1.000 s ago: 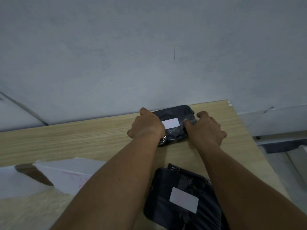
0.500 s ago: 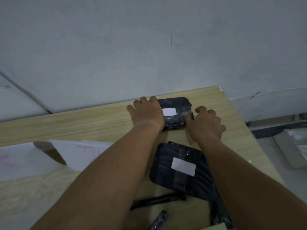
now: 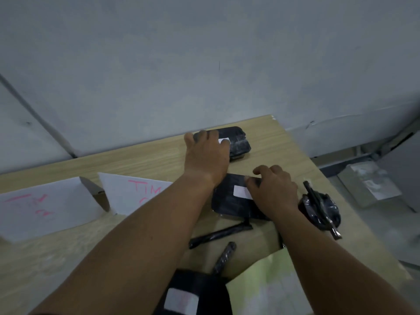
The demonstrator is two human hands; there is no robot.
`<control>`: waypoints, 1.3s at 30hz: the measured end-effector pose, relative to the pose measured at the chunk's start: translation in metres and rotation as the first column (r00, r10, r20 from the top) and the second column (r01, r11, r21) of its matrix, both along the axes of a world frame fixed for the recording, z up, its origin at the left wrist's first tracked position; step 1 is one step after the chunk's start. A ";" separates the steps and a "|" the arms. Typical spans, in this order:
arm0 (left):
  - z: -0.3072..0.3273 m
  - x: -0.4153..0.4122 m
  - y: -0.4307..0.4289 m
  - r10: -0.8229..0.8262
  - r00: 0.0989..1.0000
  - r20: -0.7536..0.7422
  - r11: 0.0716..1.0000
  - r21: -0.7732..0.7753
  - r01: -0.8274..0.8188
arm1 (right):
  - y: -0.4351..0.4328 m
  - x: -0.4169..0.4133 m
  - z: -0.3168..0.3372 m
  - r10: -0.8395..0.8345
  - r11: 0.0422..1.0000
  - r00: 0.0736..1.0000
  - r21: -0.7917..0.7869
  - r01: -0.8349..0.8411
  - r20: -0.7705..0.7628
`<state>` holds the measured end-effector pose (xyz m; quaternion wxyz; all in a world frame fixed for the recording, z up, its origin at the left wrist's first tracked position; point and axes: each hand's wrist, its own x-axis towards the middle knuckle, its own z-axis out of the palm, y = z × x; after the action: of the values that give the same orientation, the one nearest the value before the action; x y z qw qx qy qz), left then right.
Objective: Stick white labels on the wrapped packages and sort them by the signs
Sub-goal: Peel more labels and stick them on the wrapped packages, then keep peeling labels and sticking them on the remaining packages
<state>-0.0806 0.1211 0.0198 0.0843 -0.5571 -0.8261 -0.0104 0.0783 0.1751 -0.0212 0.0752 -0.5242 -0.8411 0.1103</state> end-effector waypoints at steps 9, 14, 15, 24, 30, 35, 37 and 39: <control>0.044 -0.029 -0.068 -0.268 0.934 0.238 0.955 -0.059 0.289 | -0.058 0.032 0.008 0.128 0.987 0.986 -0.087 -0.138 -0.105; 0.020 0.006 -0.104 -0.553 0.823 0.127 0.833 0.112 0.542 | -0.074 0.046 -0.007 0.210 0.925 0.977 -0.330 -0.189 0.030; 0.010 0.017 -0.109 -0.564 0.808 0.171 0.825 0.069 0.561 | -0.078 0.049 -0.011 0.246 0.904 0.967 -0.375 -0.206 0.061; -0.045 0.051 -0.139 -0.114 0.792 0.600 0.741 -0.480 0.470 | -0.096 0.085 -0.030 0.384 0.775 0.920 -0.570 -0.274 0.080; -0.044 0.040 -0.147 -0.076 0.900 0.429 0.560 -0.728 0.394 | -0.104 0.094 -0.035 0.305 0.834 0.943 -0.516 -0.196 0.135; -0.039 0.039 -0.163 -0.065 0.958 0.279 0.518 -0.811 0.271 | -0.115 0.097 -0.030 0.208 0.877 0.977 -0.453 -0.161 0.055; -0.039 0.046 -0.169 -0.053 0.925 0.377 0.667 -0.676 0.314 | -0.120 0.100 -0.030 0.198 0.857 0.980 -0.485 -0.174 -0.001; -0.040 0.054 -0.173 0.051 0.791 0.610 0.814 -0.485 0.321 | -0.122 0.101 -0.027 0.177 0.838 0.983 -0.515 -0.179 -0.054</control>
<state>-0.0267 -0.0515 -0.0204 -0.3498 -0.5843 -0.7303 0.0536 0.1793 0.0530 -0.0485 -0.0775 -0.4446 -0.8250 0.3400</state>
